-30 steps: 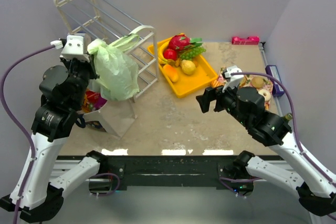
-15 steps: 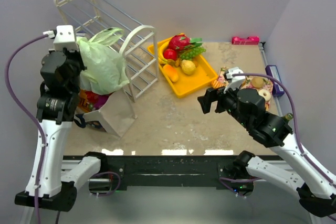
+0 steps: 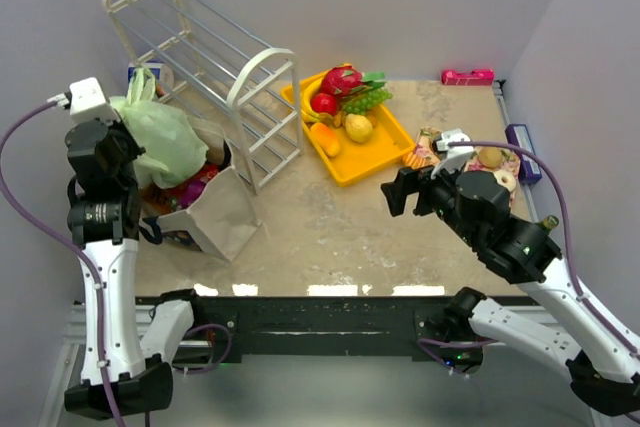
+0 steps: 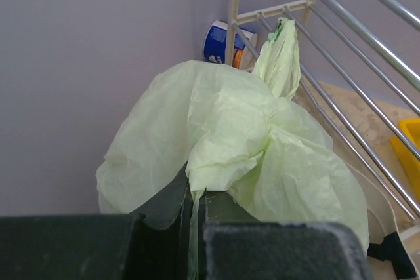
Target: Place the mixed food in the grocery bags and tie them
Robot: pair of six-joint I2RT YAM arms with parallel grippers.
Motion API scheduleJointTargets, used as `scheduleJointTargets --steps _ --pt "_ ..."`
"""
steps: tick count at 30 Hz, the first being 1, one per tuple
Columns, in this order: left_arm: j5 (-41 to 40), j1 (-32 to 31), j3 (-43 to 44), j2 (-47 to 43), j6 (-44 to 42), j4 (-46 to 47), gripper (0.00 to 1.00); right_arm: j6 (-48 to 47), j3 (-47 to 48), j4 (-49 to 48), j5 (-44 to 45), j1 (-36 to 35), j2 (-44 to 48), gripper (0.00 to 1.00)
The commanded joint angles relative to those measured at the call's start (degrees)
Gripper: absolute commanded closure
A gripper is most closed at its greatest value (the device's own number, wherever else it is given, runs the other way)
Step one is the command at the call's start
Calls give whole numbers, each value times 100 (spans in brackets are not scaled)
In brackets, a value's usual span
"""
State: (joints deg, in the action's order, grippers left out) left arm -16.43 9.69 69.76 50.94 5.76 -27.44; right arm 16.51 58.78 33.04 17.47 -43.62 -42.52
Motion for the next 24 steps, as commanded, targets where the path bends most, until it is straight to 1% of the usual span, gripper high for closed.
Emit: scheduleJointTargets --steps 1,2,3,5,6,9,12,15,18,20,21,23,24 --pt "68 85 -637 -259 654 213 100 -43 -60 -157 81 -24 -186 1" --pt "191 94 -900 -251 750 222 100 -43 -69 -183 55 -15 -230 1" --pt "479 103 -1007 -207 934 204 100 -43 -78 -201 46 -24 -248 1" --pt "736 120 -1322 -155 1137 187 100 -34 -69 -219 46 -24 -265 1" --pt "1042 129 -1437 -146 1321 213 100 -43 -69 -210 54 -15 -231 1" --pt "1509 182 -1903 -75 1638 344 100 -34 -86 -227 133 -24 -117 1" --pt "2045 278 -2299 100 1797 502 100 -43 -130 -201 195 -15 -54 1" --pt "2222 367 -2440 197 1771 538 100 -43 -113 -131 247 -24 -28 1" --pt "2109 358 -2371 119 1570 459 99 -43 -122 -122 292 -24 -11 1" --pt "2056 367 -2186 66 1411 328 85 -25 -148 -157 283 -24 -10 1" --pt "2003 358 -2116 5 1254 275 64 -17 -157 -218 257 -24 -19 1" --pt "1951 358 -1923 -57 1086 144 38 -8 -157 -262 230 -24 -63 1" --pt "1811 358 -1844 -110 981 99 17 10 -139 -289 291 -15 -98 1"
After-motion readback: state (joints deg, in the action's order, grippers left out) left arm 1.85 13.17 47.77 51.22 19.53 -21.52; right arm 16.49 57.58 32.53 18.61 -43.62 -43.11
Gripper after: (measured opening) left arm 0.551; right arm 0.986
